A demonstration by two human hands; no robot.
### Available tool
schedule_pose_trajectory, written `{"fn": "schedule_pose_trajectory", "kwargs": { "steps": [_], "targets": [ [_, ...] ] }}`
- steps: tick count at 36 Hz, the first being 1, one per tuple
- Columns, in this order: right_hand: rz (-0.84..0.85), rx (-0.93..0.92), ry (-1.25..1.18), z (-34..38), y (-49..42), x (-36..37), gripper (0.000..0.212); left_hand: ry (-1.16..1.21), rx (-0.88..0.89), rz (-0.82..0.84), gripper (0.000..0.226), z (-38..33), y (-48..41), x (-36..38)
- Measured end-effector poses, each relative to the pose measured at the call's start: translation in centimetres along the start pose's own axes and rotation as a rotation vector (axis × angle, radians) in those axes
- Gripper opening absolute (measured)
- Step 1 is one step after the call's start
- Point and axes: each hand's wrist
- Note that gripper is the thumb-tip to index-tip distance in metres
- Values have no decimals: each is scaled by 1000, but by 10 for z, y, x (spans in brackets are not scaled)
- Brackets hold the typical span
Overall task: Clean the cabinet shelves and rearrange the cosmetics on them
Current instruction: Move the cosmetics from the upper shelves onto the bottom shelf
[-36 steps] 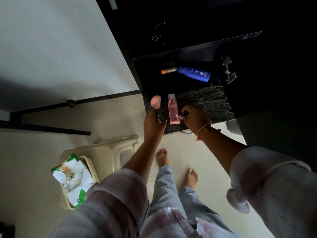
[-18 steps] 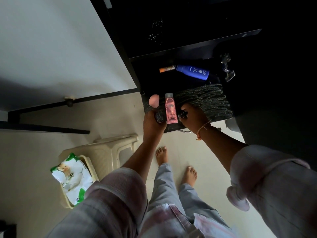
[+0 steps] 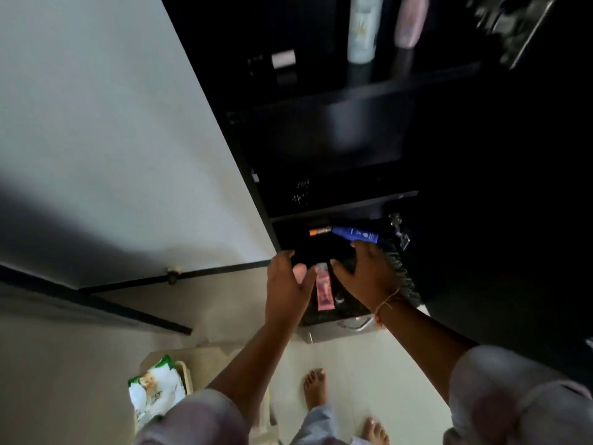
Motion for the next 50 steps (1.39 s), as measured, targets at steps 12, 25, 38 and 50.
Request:
{"fn": "schedule_pose_trajectory", "kwargs": {
  "steps": [12, 25, 38, 50],
  "targets": [
    [-569, -190, -150, 77, -44, -125, 53, 212, 425, -285, 37, -153, -67, -57],
    [-729, -309, -196, 142, -118, -226, 45, 71, 433, -498, 44, -222, -160, -111],
    [-592, -259, -341, 157, -164, -227, 46, -335, 266, -271, 32, -209, -211, -147],
    [-551, -284, -429, 153, -167, -217, 36, -406, 315, -206, 17, -198, -220, -145]
  ]
}}
Point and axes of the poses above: each hand's wrist, its own y-axis away from the middle knuckle, its own x-axis out of the palm, z = x × y, and after that the axes turned 2 degrees about x, right-handed
